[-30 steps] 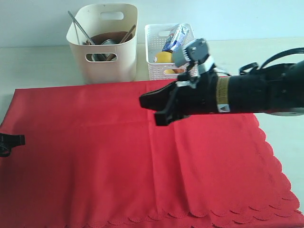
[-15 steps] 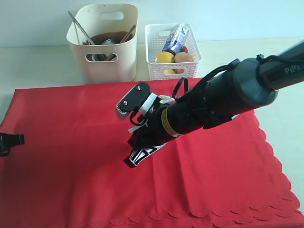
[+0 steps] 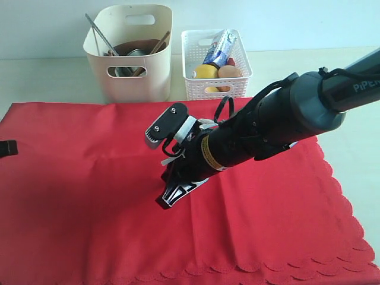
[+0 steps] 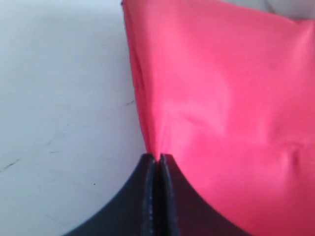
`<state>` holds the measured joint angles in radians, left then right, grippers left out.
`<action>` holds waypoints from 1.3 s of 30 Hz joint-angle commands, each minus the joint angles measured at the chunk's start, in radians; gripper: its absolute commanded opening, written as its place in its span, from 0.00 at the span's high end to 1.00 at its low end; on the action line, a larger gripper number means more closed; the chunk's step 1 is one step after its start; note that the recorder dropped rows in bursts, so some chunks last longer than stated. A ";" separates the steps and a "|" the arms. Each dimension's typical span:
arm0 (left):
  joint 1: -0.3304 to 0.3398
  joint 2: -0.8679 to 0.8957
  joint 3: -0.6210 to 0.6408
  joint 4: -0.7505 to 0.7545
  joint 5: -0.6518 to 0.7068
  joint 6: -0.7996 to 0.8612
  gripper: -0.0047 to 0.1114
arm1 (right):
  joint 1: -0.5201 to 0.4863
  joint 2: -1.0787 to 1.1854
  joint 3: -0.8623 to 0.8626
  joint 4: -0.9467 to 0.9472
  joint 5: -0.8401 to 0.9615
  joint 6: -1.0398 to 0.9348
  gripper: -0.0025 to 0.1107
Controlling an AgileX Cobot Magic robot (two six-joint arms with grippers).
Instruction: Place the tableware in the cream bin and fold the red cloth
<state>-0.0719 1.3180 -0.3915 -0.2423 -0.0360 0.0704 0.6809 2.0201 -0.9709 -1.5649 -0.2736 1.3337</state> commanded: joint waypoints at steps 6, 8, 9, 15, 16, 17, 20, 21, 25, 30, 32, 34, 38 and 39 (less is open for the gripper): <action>-0.272 -0.084 -0.101 -0.043 0.091 -0.006 0.96 | 0.000 0.000 -0.005 -0.007 -0.012 0.003 0.98; -0.349 -0.084 -0.132 -0.061 0.092 -0.006 0.96 | 0.000 0.000 -0.005 -0.007 -0.012 0.003 0.98; -0.386 -0.084 -0.146 -0.062 0.092 -0.006 0.96 | 0.000 0.000 -0.005 -0.007 -0.012 0.003 0.98; -0.577 -0.069 -0.255 -0.087 0.094 -0.006 0.96 | 0.000 0.000 -0.005 -0.007 -0.012 0.003 0.98; -0.606 -0.056 -0.270 -0.087 0.092 -0.006 0.96 | 0.000 0.000 -0.005 -0.007 -0.012 0.003 0.98; -0.628 -0.043 -0.282 -0.087 0.090 -0.006 0.96 | 0.000 0.000 -0.005 -0.007 -0.014 0.006 0.98; -0.692 0.017 -0.314 -0.087 0.061 -0.006 0.96 | 0.000 0.000 -0.005 -0.009 -0.014 0.006 0.98; -0.703 0.041 -0.322 -0.087 0.059 -0.001 0.96 | 0.000 0.000 -0.005 -0.009 -0.011 0.006 0.98; -0.708 0.102 -0.333 -0.078 0.057 0.001 0.96 | -0.010 -0.024 0.002 -0.009 0.030 0.022 0.98; -0.706 0.107 -0.333 -0.052 0.063 0.004 0.96 | -0.045 -0.081 0.030 -0.032 0.096 0.056 0.98; -0.706 0.099 -0.333 -0.044 0.071 0.004 0.96 | -0.074 -0.103 0.047 -0.036 0.138 0.056 0.98; -0.706 0.095 -0.333 -0.037 0.075 0.004 0.96 | -0.106 -0.124 0.065 -0.036 0.182 0.057 0.98; -0.706 0.103 -0.333 -0.034 0.078 0.004 0.96 | -0.185 -0.158 0.105 -0.032 0.218 0.065 0.98; -0.706 0.106 -0.333 -0.034 0.078 0.004 0.96 | -0.205 -0.159 0.116 -0.032 0.224 0.065 0.98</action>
<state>-0.7724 1.4210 -0.7244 -0.2864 0.0446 0.0704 0.5264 1.8842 -0.8805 -1.5951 -0.0807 1.3872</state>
